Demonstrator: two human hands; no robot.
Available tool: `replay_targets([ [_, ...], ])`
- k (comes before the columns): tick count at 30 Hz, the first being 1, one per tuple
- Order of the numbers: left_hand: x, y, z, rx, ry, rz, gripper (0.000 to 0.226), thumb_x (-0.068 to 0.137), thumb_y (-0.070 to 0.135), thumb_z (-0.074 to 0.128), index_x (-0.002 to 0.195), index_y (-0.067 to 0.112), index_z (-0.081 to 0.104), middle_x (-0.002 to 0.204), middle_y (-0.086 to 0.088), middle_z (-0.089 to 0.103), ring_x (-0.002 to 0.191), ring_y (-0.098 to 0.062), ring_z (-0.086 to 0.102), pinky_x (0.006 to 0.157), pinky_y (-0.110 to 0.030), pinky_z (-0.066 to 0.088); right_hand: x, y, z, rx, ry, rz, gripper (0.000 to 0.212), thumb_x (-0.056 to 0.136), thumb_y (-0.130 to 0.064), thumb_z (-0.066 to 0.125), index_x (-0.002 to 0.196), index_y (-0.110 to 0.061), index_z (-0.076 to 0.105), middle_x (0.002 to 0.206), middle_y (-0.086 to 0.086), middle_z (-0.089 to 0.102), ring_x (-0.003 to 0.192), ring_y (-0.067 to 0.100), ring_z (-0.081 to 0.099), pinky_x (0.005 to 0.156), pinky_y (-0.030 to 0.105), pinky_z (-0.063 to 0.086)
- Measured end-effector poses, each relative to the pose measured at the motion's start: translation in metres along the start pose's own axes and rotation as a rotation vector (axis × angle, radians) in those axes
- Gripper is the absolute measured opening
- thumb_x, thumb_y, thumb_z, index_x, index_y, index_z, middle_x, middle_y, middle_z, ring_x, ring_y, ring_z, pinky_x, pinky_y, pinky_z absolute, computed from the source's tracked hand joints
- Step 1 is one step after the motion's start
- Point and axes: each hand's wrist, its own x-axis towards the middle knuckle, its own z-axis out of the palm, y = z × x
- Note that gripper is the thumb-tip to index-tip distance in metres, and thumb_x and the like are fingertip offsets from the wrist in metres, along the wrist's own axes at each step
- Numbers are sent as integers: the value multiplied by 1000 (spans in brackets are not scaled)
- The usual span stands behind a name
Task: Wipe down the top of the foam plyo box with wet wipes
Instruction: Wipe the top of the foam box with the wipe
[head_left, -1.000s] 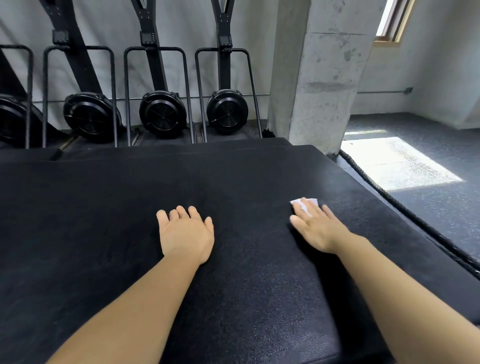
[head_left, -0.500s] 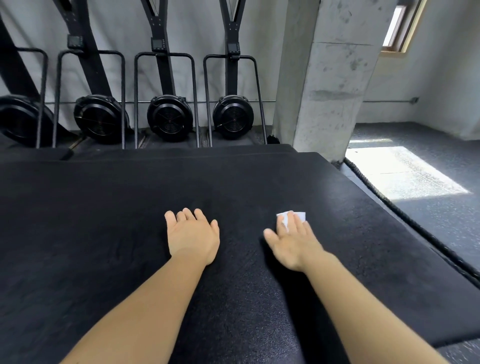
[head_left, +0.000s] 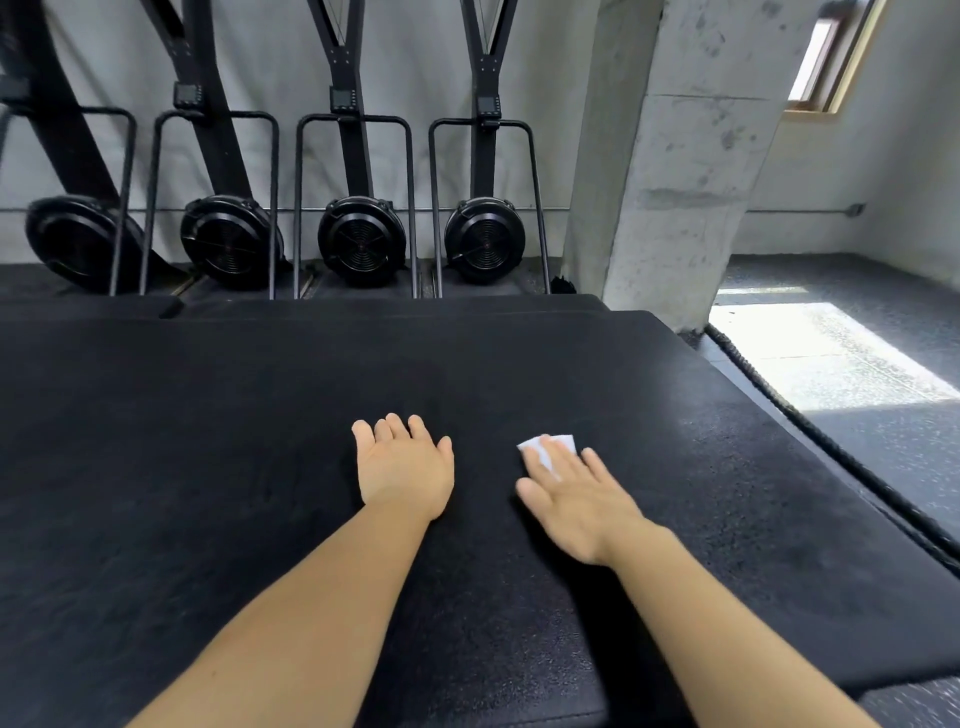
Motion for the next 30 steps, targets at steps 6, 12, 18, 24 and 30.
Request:
replay_targets([
  [6, 0, 0, 2, 34, -2, 20, 58, 100, 43, 7, 138, 12, 38, 129, -7, 48, 120, -25, 42, 109, -48, 15, -11, 79, -11, -68, -2, 236, 51, 106, -35, 10, 154, -20, 21, 166, 0, -7, 152, 15, -13, 121, 42, -6],
  [12, 2, 1, 3, 25, -1, 22, 57, 100, 44, 7, 132, 12, 42, 124, -7, 50, 117, -25, 44, 108, -48, 15, -4, 83, -15, 56, -23, 392, 63, 105, -47, 9, 159, -18, -5, 165, 8, -16, 151, 19, -20, 121, 37, -11],
  [18, -2, -1, 1, -2, 70, 13, 49, 100, 41, 10, 110, 14, 50, 109, -4, 56, 104, -24, 49, 105, -47, 18, -2, 27, -3, 81, -46, 385, 71, 102, -56, 7, 157, -15, -10, 162, 13, -25, 148, 23, -27, 120, 38, -15],
  [24, -7, 1, -3, -17, 84, -4, 44, 101, 38, 14, 104, 15, 51, 104, -3, 57, 100, -23, 51, 105, -46, 18, -3, -55, 12, 102, -59, 153, 71, 102, -56, 10, 157, -16, -12, 163, 8, -24, 148, 20, -28, 121, 37, -16],
  [30, -7, 0, -4, -51, 82, -15, 40, 100, 37, 15, 99, 17, 49, 102, 0, 57, 99, -21, 52, 100, -43, 23, -8, -67, 11, 90, -88, -87, 62, 105, -47, 8, 159, -20, -7, 165, 2, -18, 149, 10, -24, 121, 34, -15],
])
